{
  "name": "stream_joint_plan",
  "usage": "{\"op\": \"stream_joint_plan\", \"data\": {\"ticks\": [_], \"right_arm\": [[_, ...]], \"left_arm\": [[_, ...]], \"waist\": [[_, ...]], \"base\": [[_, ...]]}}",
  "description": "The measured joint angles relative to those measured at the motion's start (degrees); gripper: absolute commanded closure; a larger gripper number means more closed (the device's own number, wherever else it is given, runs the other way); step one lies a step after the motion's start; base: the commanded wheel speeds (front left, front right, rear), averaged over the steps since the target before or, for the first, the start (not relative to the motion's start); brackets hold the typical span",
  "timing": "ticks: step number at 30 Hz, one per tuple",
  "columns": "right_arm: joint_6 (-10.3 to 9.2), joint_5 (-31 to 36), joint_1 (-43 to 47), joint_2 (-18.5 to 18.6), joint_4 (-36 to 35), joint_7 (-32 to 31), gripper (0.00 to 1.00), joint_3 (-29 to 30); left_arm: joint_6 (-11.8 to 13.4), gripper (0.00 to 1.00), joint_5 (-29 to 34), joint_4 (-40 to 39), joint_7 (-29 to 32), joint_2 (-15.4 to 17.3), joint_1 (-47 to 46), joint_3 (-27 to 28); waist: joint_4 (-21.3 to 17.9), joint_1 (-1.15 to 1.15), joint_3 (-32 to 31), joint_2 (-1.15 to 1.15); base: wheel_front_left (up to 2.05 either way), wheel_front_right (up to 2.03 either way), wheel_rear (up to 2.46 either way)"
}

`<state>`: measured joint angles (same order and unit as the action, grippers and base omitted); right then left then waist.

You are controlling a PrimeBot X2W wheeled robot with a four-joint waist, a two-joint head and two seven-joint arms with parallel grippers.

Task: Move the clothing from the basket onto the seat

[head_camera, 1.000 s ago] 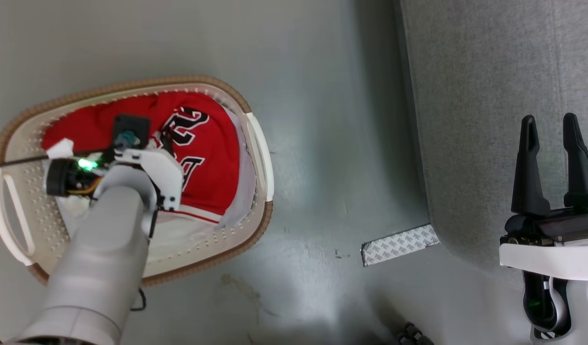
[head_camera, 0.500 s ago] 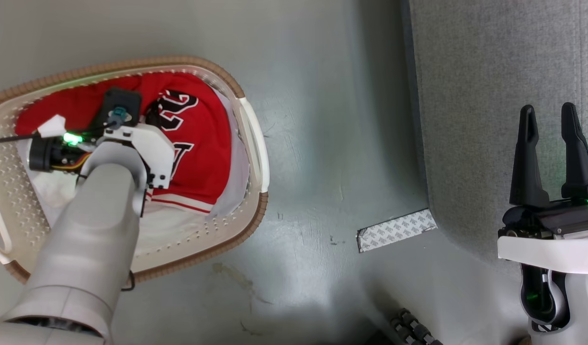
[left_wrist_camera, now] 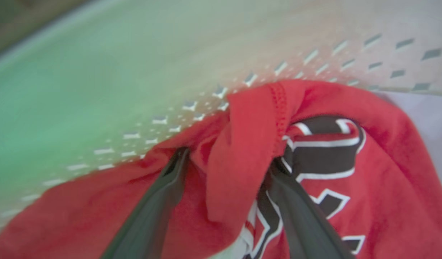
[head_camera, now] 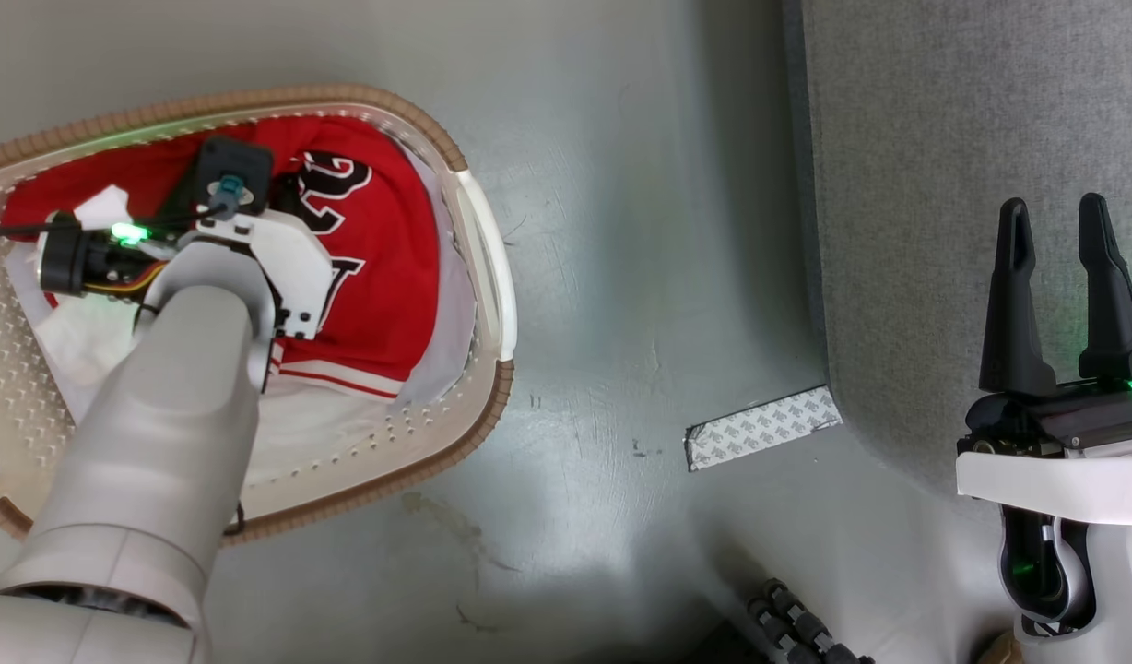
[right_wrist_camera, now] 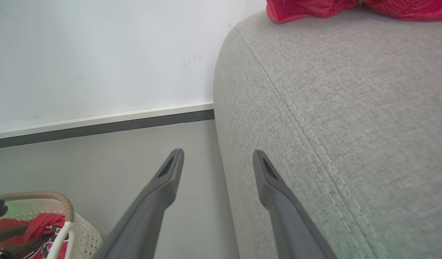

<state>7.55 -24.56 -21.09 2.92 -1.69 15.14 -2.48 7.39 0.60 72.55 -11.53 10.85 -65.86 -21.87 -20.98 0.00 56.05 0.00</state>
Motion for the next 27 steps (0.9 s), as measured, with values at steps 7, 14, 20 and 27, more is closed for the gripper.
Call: {"op": "stream_joint_plan", "data": {"ticks": [7,14,20,27], "right_arm": [[0.00,-0.2,-0.3,0.0,0.0,0.0,0.00,-0.1],[0.00,0.3,-0.6,0.0,0.6,0.0,0.00,0.5],[0.00,1.0,-0.9,0.0,1.0,0.0,0.00,1.3],[0.00,2.2,0.3,0.0,2.3,0.0,0.00,3.1]], "left_arm": [[0.0,0.82,0.0,0.4,0.1,0.2,-0.3,-1.0],[-0.9,1.00,-0.4,0.7,-0.6,-0.8,-0.2,-1.5],[-1.8,1.00,-2.0,0.3,-2.3,-2.1,1.3,-1.2],[-3.4,1.00,-4.9,-4.7,-3.4,-4.2,6.6,-0.2]], "waist": [[-0.1,0.00,0.8,0.00],[0.7,0.00,0.0,0.00],[2.1,0.00,-2.6,0.00],[4.2,0.00,-7.9,0.00]], "base": [[0.00,0.00,0.00],[0.00,0.00,0.00],[0.00,0.00,0.00],[0.00,0.00,0.00]]}}
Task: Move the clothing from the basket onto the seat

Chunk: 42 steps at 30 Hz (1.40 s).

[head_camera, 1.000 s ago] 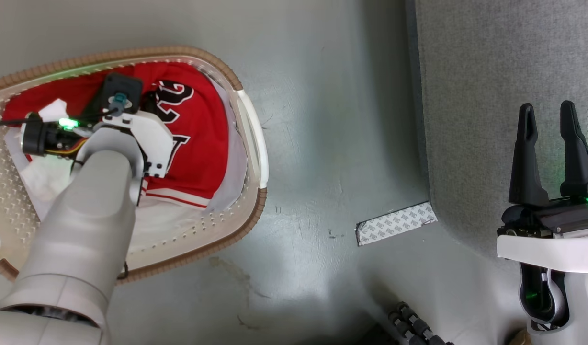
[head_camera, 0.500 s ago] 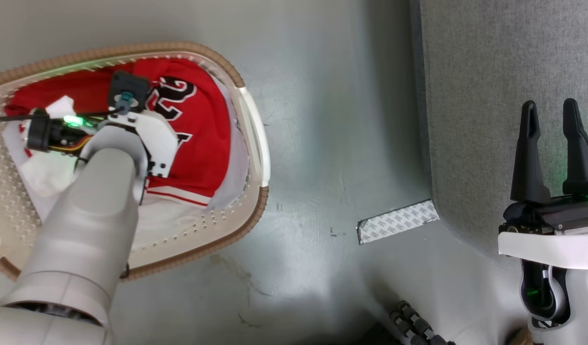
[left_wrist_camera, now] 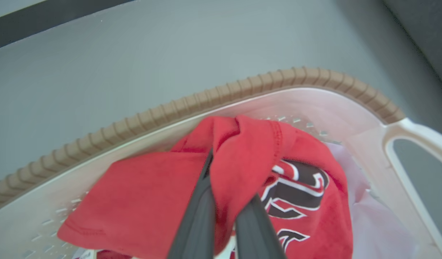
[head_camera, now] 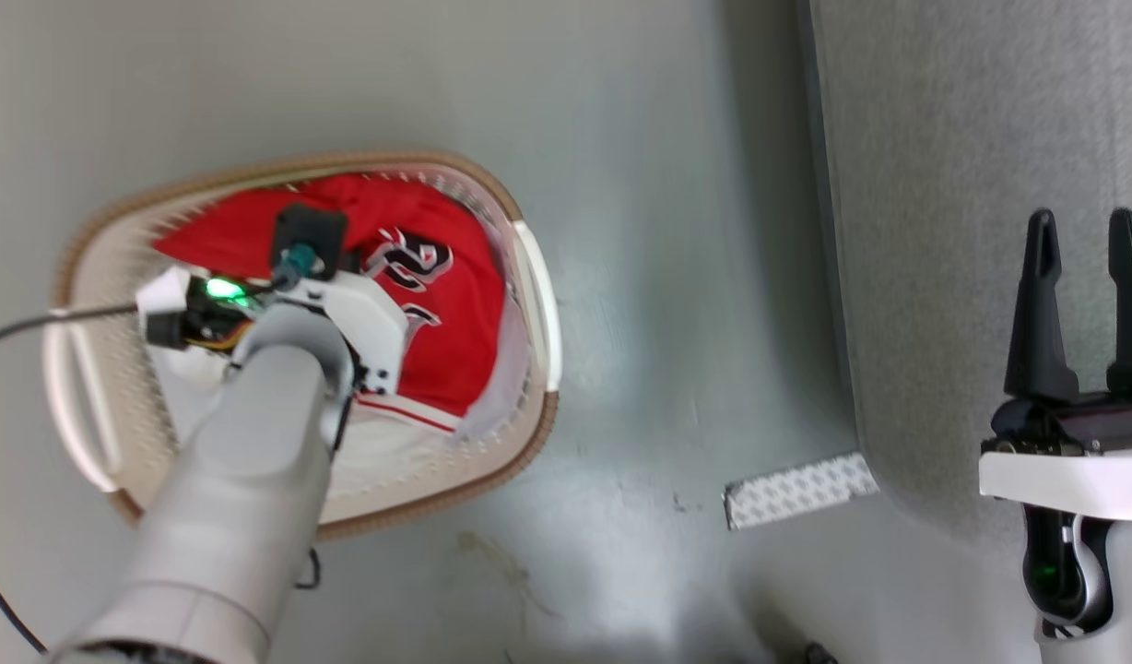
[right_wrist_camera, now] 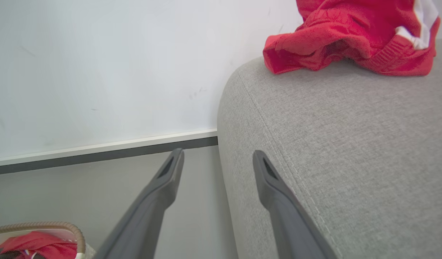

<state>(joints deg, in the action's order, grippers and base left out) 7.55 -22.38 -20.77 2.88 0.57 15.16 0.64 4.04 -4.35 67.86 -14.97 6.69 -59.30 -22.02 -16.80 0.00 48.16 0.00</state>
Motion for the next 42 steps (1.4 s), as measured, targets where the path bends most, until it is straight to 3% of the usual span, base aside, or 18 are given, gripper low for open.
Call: {"op": "stream_joint_plan", "data": {"ticks": [12,21,42], "right_arm": [[0.00,3.2,6.5,0.0,3.8,0.0,0.00,4.2],[0.00,6.9,11.3,0.0,4.7,0.0,0.00,6.7],[0.00,9.9,19.8,1.0,7.0,0.0,0.00,6.2]], "left_arm": [[-2.2,1.00,-3.8,-17.4,-0.1,-1.9,17.4,0.8],[-2.0,1.00,-6.4,-28.6,-0.2,-2.7,28.9,2.5],[-0.5,1.00,-9.6,-42.8,-0.2,-1.9,44.8,7.3]], "waist": [[4.5,0.01,-13.6,0.00],[8.6,0.02,-24.7,0.00],[14.9,0.01,-43.7,0.00]], "base": [[0.00,0.00,0.00],[0.00,0.00,0.00],[0.00,0.00,0.00]]}}
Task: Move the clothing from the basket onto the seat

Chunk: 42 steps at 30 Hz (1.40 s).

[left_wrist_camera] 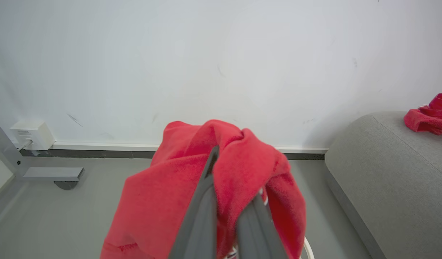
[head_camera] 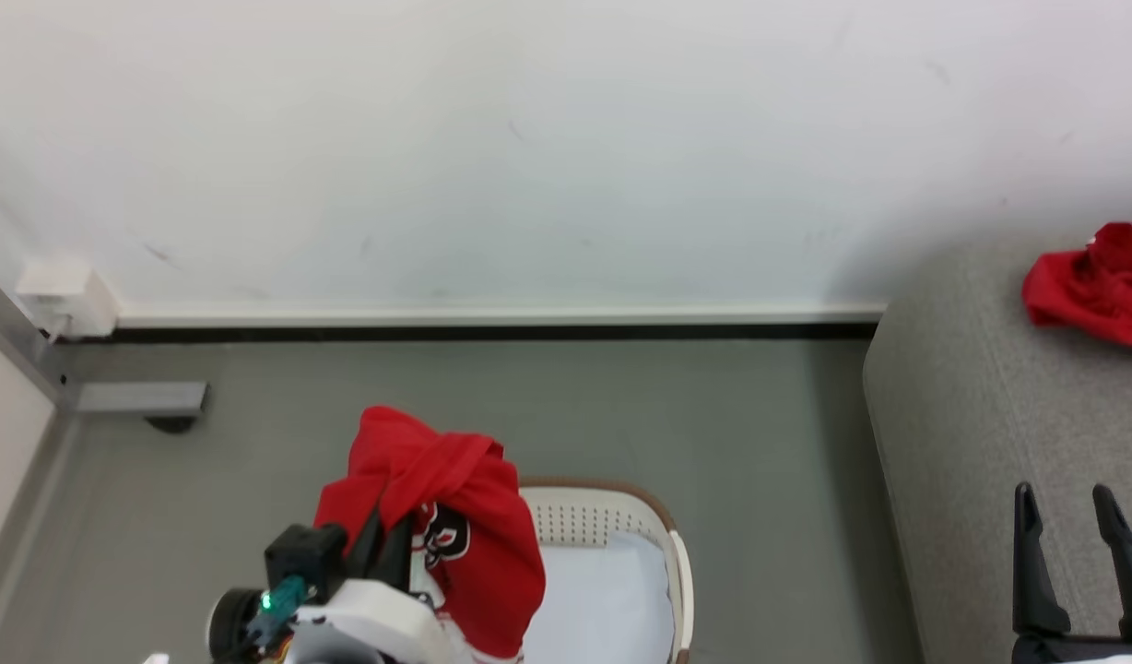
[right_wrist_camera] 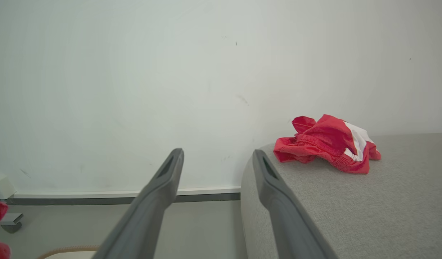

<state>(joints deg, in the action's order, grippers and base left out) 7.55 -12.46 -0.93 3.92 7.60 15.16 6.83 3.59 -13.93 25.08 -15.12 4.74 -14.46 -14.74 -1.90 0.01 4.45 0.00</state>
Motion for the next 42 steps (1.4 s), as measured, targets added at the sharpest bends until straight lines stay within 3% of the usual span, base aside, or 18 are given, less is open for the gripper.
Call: {"op": "stream_joint_plan", "data": {"ticks": [9,22,26,34,42], "right_arm": [[0.00,0.5,3.5,0.1,0.8,0.0,0.00,-0.2],[0.00,0.3,3.4,1.0,0.9,0.0,0.00,-3.9],[0.00,-1.0,1.9,3.1,0.1,0.0,0.00,-9.2],[0.00,-4.6,-4.2,8.5,-0.1,0.0,0.00,-26.2],[0.00,-6.3,-10.8,9.8,2.0,0.0,0.00,-37.6]], "left_arm": [[0.8,1.00,-1.7,-3.5,0.1,1.3,4.4,1.6],[1.4,1.00,-2.0,-8.4,2.0,2.4,5.3,1.2],[1.0,1.00,-2.0,-10.5,2.9,2.3,4.5,0.2],[-0.6,1.00,-2.2,-13.4,5.1,0.9,1.5,-3.5],[-2.1,1.00,-2.8,-12.1,6.3,-1.0,-1.7,-9.5]], "waist": [[0.6,0.00,-5.8,0.00],[1.2,-0.01,-5.9,0.00],[1.3,-0.01,-5.8,0.00],[1.6,-0.01,-5.8,0.00],[1.8,-0.02,-5.5,0.00]], "base": [[0.00,0.00,0.00],[0.00,0.00,0.00],[0.00,0.00,0.00],[0.00,0.00,0.00],[0.00,0.00,0.00]]}}
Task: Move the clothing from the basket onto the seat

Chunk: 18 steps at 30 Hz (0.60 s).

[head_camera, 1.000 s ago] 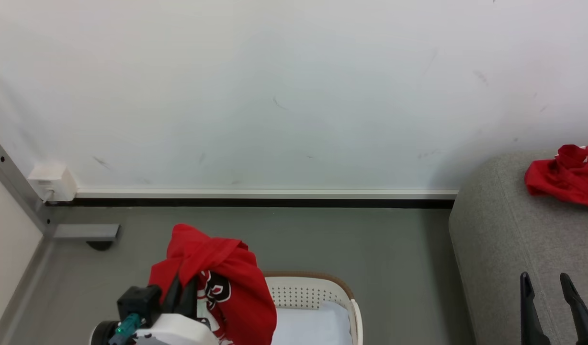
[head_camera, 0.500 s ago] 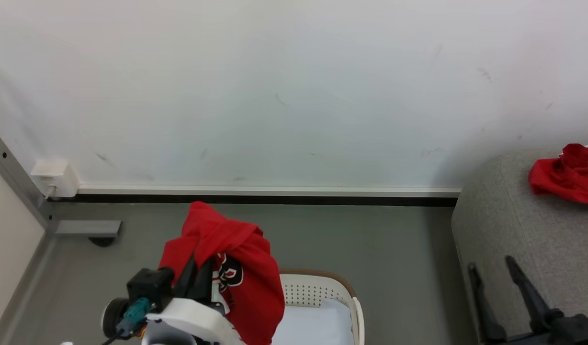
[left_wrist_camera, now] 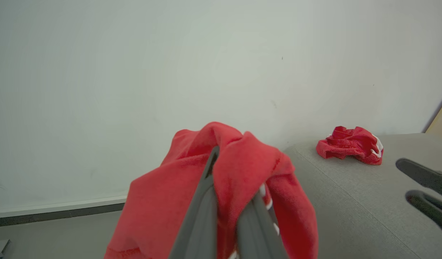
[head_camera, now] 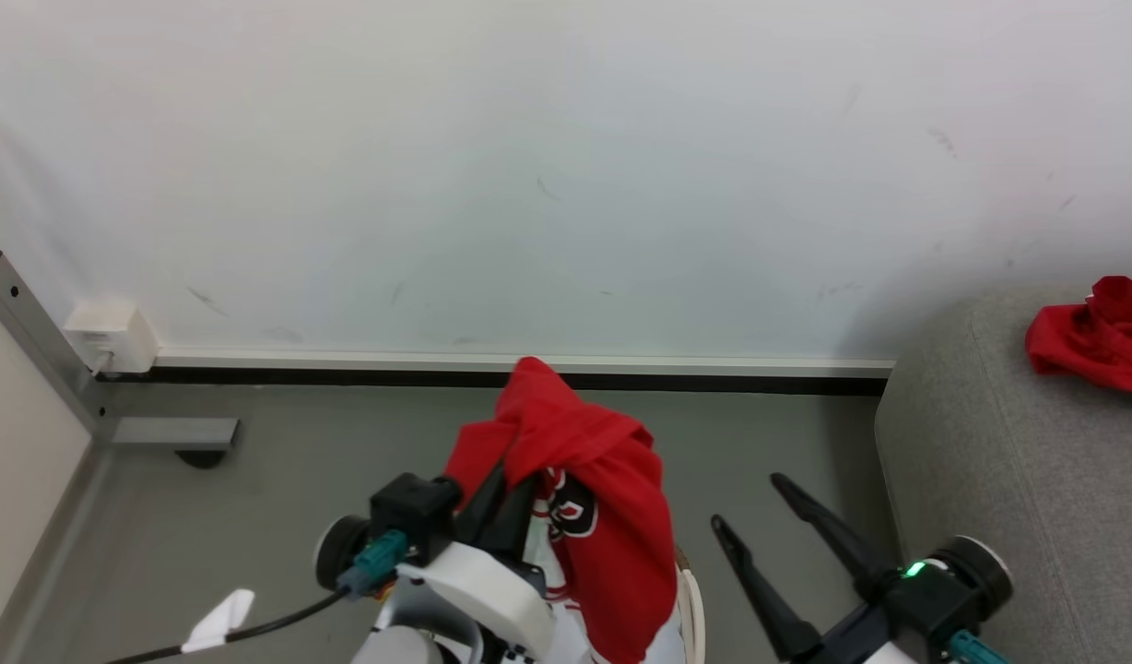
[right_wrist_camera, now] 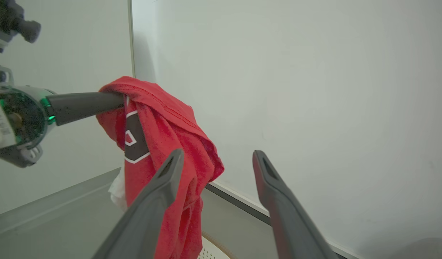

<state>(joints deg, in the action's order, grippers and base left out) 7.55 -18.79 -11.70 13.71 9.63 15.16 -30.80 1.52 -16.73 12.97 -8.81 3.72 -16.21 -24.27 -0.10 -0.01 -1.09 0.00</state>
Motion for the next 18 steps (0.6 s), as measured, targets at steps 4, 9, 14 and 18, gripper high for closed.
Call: {"op": "stream_joint_plan", "data": {"ticks": [4,9,14,18], "right_arm": [[0.01,-0.7,-2.1,-0.6,1.6,0.0,0.00,-4.0],[0.00,-0.8,-3.7,-1.1,3.9,0.0,0.00,-6.2],[0.00,2.0,-5.0,-1.3,7.2,0.0,0.00,-5.4],[0.00,3.5,-5.4,-2.0,9.0,0.0,0.00,-4.7]], "left_arm": [[-0.2,1.00,-0.8,1.5,0.1,-0.5,-1.4,-3.4],[-0.2,1.00,-2.1,2.5,0.1,-0.8,-3.4,-7.8],[-0.2,1.00,-5.3,1.3,0.6,-0.9,-5.1,-13.5],[-0.8,1.00,-9.3,-0.5,1.5,-0.9,-5.2,-17.3]], "waist": [[-0.2,0.00,0.2,0.00],[-0.7,0.00,0.5,0.00],[-1.0,0.00,0.6,0.00],[-1.2,0.00,0.6,0.00]], "base": [[0.00,0.00,0.00],[0.00,0.00,0.00],[0.00,0.00,0.00],[0.00,0.00,0.00]]}}
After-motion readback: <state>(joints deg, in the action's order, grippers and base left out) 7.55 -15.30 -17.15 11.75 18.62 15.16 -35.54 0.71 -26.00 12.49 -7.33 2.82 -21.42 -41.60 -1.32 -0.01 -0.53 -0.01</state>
